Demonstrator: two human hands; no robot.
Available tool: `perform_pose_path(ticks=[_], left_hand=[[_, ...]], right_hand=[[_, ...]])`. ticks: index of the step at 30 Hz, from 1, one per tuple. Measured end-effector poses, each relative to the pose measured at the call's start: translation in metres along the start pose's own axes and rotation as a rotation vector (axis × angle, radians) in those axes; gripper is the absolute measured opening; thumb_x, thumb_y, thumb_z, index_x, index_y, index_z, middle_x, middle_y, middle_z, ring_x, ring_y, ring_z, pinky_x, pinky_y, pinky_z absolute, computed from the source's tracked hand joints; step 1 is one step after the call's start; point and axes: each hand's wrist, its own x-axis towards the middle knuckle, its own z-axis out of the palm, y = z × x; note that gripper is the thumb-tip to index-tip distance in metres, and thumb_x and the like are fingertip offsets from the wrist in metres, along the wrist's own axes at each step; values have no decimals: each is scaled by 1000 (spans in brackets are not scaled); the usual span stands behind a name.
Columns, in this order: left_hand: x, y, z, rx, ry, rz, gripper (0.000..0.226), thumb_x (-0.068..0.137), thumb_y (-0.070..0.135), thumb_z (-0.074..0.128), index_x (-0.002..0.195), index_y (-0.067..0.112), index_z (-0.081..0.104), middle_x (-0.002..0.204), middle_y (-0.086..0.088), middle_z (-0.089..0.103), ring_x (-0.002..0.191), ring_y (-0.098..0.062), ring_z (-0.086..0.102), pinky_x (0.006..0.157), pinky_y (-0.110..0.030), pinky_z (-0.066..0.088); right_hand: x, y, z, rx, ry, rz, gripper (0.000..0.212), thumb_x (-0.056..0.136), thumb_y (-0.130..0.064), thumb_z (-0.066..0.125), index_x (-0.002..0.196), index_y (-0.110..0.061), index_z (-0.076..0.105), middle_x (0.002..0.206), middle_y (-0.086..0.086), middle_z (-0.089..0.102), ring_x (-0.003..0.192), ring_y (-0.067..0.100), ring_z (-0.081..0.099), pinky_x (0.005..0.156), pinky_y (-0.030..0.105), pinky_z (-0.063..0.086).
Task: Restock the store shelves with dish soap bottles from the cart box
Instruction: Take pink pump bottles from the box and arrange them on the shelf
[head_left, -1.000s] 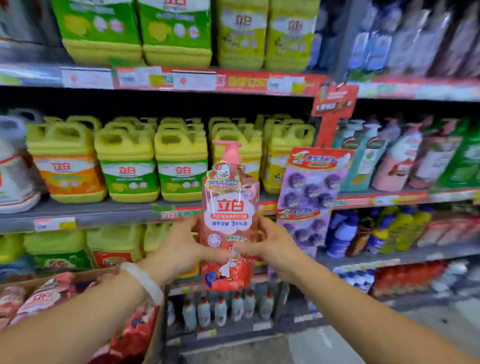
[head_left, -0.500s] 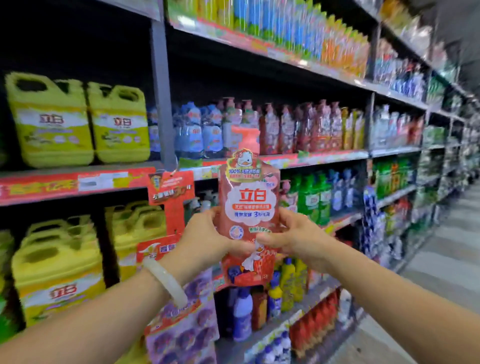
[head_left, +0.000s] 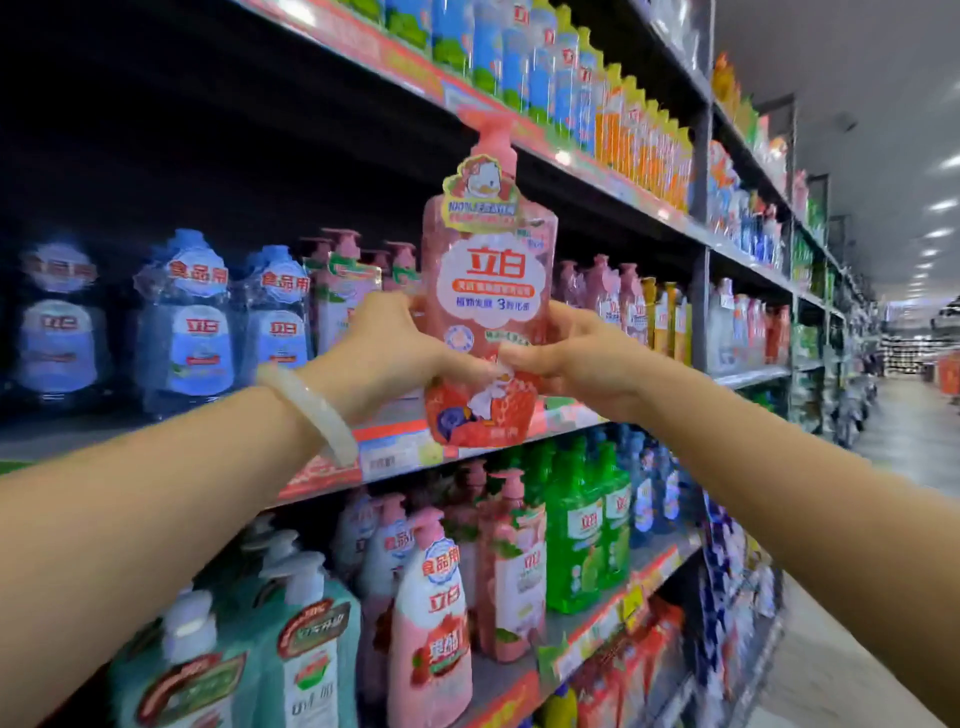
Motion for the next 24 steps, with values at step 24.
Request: perform_pose_path(ticks=[24], left_hand=[[314,-160,201,354,256,-237,82,32,33,92,106,11,65,97,-1,72,88,-14,68,72,-28,58]], right_hand=[[284,228,-230,128,-314,-39,29,86,5,57,109,-13,58,95,0,70,76,8,69,61,19,55]])
